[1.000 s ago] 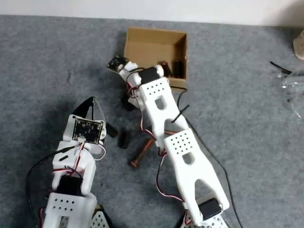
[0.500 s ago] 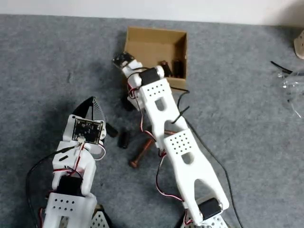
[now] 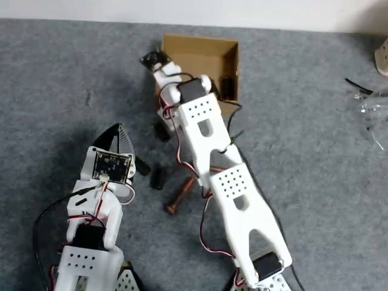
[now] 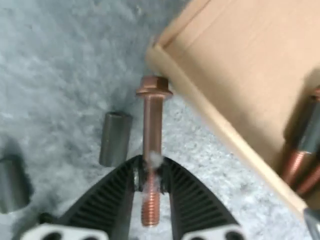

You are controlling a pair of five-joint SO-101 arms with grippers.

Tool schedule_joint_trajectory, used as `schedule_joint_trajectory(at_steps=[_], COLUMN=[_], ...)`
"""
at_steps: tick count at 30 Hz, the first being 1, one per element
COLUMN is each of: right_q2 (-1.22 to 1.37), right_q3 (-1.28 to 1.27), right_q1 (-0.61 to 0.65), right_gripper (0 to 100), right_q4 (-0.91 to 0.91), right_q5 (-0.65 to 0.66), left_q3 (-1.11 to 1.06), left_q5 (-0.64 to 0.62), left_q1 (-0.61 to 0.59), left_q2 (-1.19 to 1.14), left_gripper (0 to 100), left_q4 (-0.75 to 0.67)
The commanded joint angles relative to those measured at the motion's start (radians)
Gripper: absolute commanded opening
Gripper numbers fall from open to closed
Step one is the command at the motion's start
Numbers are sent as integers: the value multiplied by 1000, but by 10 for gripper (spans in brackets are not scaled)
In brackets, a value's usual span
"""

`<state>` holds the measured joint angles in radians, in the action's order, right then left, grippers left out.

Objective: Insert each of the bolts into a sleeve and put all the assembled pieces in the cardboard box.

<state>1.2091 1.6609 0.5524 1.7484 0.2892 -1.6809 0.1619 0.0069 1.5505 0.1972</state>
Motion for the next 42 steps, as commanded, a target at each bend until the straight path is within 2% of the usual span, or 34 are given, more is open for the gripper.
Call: schedule_joint_trajectory(at_steps=[1, 5, 11, 17, 24, 32, 42], right_q2=[-140, -193, -289, -400, -645, -1032, -1547], right_q3=[105, 104, 104, 58, -269, -607, -1205], right_q1=[15, 30, 61, 15, -7, -7, -7], right_gripper=[5, 5, 5, 4, 4, 4, 4], right_q4=[18, 19, 19, 19, 18, 16, 7], right_q5=[-100, -167, -164, -163, -103, -98, -98], left_q3=[-12, -12, -12, -12, -12, -21, -21], left_q5=[-11, -11, -11, -11, -11, -11, -11], left_q1=[-5, -7, -7, -7, -7, -7, -8], left_q2=[-2, -2, -2, -2, -2, -2, -2], left_gripper=[10, 10, 10, 10, 10, 10, 10], left_q4=[-21, -21, -21, -21, -21, -48, -48])
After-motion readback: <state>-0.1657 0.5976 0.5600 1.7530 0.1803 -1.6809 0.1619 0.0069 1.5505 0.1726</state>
